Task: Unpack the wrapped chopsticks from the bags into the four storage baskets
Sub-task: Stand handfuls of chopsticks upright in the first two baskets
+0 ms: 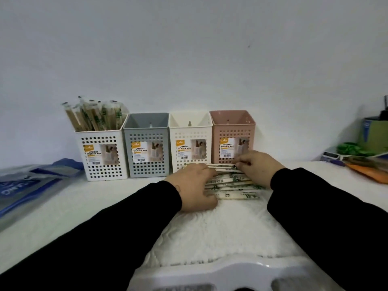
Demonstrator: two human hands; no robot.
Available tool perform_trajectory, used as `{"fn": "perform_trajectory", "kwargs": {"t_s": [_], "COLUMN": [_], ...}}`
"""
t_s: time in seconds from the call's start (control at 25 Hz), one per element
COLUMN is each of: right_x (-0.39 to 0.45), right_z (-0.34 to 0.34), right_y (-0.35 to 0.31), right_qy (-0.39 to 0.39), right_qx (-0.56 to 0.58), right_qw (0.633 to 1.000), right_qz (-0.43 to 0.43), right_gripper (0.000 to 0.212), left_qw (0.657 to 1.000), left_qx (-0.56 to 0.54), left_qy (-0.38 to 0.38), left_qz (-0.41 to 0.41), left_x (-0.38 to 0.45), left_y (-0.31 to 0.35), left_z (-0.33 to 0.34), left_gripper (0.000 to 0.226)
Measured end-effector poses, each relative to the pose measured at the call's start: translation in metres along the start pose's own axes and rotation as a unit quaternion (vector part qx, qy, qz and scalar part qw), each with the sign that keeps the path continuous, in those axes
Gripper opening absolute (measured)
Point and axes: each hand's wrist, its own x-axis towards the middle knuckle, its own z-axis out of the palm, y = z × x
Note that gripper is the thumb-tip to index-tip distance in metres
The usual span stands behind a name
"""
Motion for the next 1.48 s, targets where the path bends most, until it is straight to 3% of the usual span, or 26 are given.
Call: {"fn": "perform_trajectory", "kwargs": {"t_s": [0.2, 0.44, 0.68, 0.84, 0.96, 1.16, 1.32, 1.48], "right_x": [0.004, -0.002, -0.007, -0.006, -0.005, -0.01, -0.016, -0.019], "right_z": [0.003, 0.001, -0.001, -0.002, 0.0, -0.006, -0.004, 0.006], "right_y": [0.003, 0.002, -0.002, -0.002, 0.001, 0.003, -0.006, -0.025], "right_qy": [-0.005, -0.033, -0.058, -0.064, -0.055, -0.021, 0.006, -0.094], "right_qx": [-0.063, -0.017, -0.037, -0.002, 0.039, 0.188, 0.062, -0.084], "right_qw": [0.998, 0.995, 0.995, 0.997, 0.997, 0.982, 0.996, 0.976], "right_qz": [-0.031, -0.093, -0.074, -0.048, -0.026, 0.003, -0.068, -0.179], "right_gripper": [0.029, 0.034, 0.045, 0.06, 0.075, 0.069, 0.058, 0.101], "left_qw": [0.999, 0.998, 0.999, 0.997, 0.993, 0.998, 0.994, 0.972], "left_qx": [0.035, 0.051, 0.03, 0.007, 0.057, 0.058, -0.04, -0.129], "left_qy": [0.014, 0.017, 0.019, -0.067, -0.106, -0.023, 0.069, 0.154], "left_qz": [0.006, 0.015, 0.007, -0.027, -0.017, -0.021, -0.071, -0.124], "left_x": [0.003, 0.001, 0.0, 0.006, 0.009, -0.004, -0.021, -0.023], "left_y": [0.008, 0.011, 0.017, 0.014, 0.015, -0.006, -0.04, -0.062], "left_z": [0.006, 0.008, -0.002, -0.016, -0.02, -0.022, -0.016, -0.013], "left_gripper": [0.07, 0.065, 0.038, 0.035, 0.027, 0.027, 0.018, 0.026]}}
